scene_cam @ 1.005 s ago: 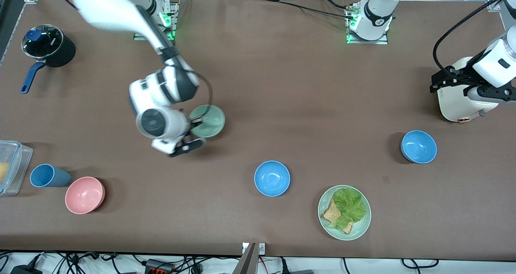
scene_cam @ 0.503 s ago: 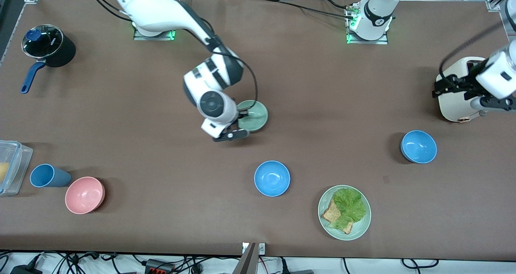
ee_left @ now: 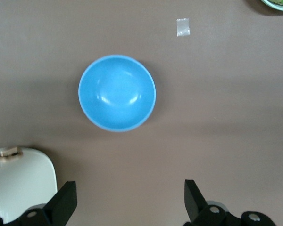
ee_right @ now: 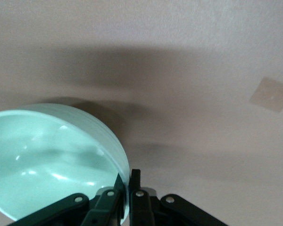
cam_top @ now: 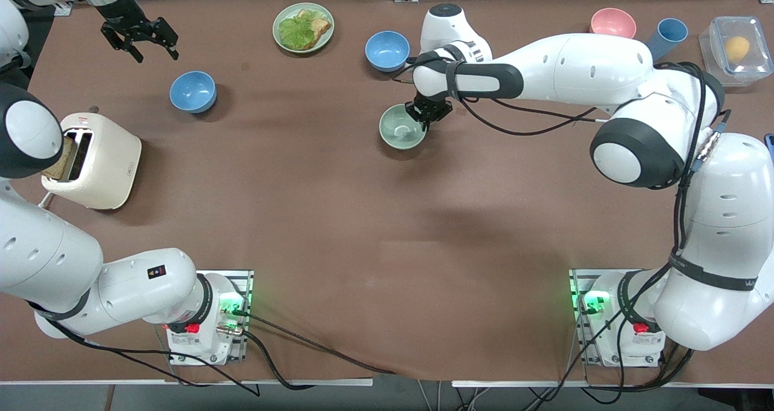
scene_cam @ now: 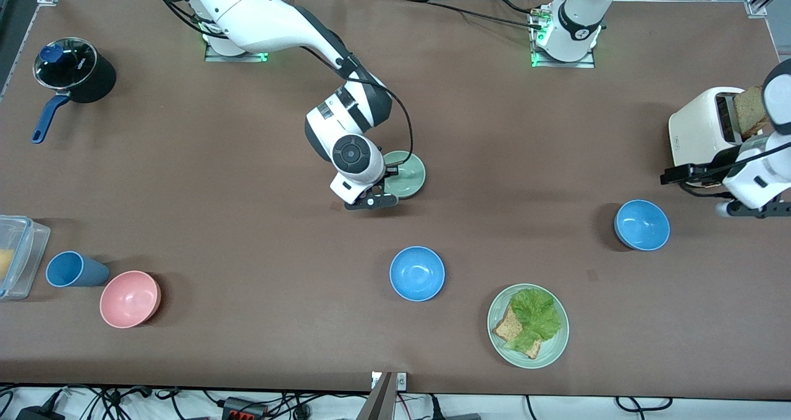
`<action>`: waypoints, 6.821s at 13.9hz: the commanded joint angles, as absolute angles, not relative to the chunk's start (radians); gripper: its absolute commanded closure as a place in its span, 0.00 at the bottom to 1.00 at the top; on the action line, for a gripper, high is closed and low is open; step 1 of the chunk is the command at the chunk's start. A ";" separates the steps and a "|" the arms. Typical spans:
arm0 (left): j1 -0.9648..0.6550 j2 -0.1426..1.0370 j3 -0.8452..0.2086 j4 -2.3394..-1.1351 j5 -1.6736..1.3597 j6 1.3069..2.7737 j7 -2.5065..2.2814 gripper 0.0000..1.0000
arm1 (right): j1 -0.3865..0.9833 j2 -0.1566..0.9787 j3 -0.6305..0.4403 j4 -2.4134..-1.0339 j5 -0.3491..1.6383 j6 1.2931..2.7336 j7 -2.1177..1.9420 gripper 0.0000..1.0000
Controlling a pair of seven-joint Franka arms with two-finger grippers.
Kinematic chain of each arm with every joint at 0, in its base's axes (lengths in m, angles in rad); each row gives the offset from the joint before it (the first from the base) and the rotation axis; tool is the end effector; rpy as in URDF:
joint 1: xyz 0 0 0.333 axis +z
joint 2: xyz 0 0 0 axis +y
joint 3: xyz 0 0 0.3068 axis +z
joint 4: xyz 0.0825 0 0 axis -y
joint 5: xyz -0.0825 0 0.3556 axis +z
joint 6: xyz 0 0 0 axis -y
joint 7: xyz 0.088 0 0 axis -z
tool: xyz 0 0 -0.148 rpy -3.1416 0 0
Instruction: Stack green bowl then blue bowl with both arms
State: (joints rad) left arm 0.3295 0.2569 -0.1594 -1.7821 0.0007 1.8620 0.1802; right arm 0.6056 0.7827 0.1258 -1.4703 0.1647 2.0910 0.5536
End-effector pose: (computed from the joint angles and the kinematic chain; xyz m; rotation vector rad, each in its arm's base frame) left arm 0.5638 0.1011 0.3625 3.0616 -0.0134 -0.2519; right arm 0.4947 0.4486 0.1773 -3.0269 -0.0830 0.3999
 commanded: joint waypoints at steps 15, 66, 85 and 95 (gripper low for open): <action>0.420 0.558 -0.161 -1.752 0.055 2.163 0.390 0.09 | 0.572 0.495 -0.373 -1.261 0.199 1.701 0.465 0.00; 0.141 0.505 -0.764 -1.807 0.037 2.192 -0.923 1.00 | -0.015 0.011 -0.041 -1.723 -0.002 1.744 -0.037 0.00; 0.015 0.569 -0.729 -1.959 0.187 2.491 -1.196 1.00 | -0.015 0.026 -0.041 -1.720 -0.003 1.761 -0.040 0.00; 0.055 0.555 -0.747 -1.863 0.180 2.322 -1.273 0.44 | -0.015 0.026 -0.041 -1.720 -0.002 1.726 -0.038 0.00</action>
